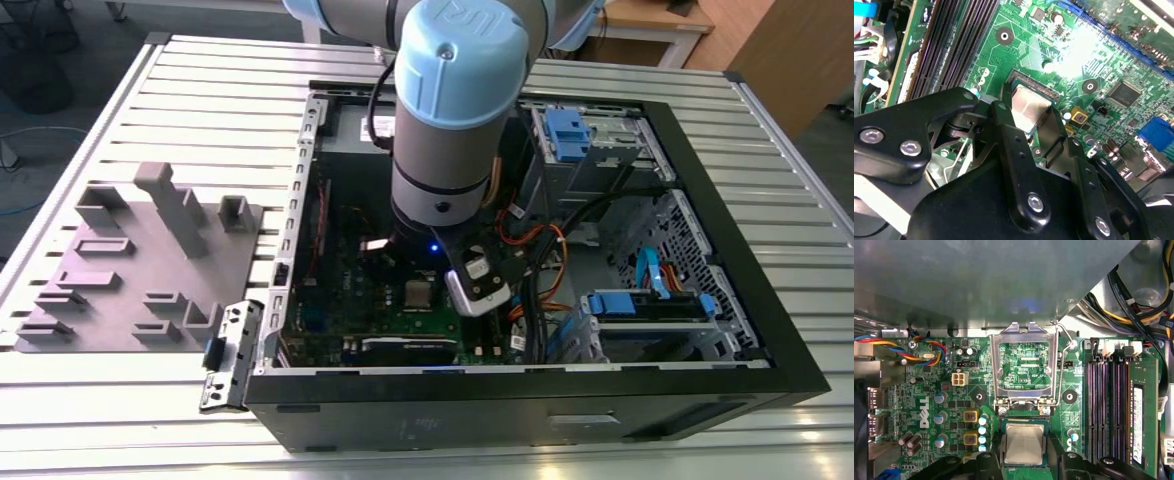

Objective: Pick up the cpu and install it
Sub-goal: 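Place the cpu into insertion slot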

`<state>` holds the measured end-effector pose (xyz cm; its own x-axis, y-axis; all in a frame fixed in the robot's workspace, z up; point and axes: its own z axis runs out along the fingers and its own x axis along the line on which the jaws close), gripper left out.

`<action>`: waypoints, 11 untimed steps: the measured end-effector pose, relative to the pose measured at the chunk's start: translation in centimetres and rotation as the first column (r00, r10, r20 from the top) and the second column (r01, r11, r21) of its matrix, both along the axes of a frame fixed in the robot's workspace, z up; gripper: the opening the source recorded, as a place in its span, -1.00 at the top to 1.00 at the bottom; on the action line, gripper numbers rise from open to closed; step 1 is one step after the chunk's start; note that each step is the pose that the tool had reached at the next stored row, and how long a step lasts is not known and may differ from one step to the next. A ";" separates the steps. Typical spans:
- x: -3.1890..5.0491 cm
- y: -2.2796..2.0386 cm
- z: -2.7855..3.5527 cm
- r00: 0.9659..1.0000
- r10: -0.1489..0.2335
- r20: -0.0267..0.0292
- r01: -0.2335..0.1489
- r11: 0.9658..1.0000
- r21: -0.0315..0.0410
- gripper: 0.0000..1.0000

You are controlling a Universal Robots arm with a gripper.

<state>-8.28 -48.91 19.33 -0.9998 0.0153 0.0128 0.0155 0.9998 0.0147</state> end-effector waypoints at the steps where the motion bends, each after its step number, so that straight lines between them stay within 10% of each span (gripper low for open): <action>1: 0.00 0.00 0.00 1.000 0.007 0.000 -0.007 1.000 0.000 0.10; 11: 0.00 -0.01 0.00 0.997 0.079 -0.001 -0.079 0.997 -0.012 0.10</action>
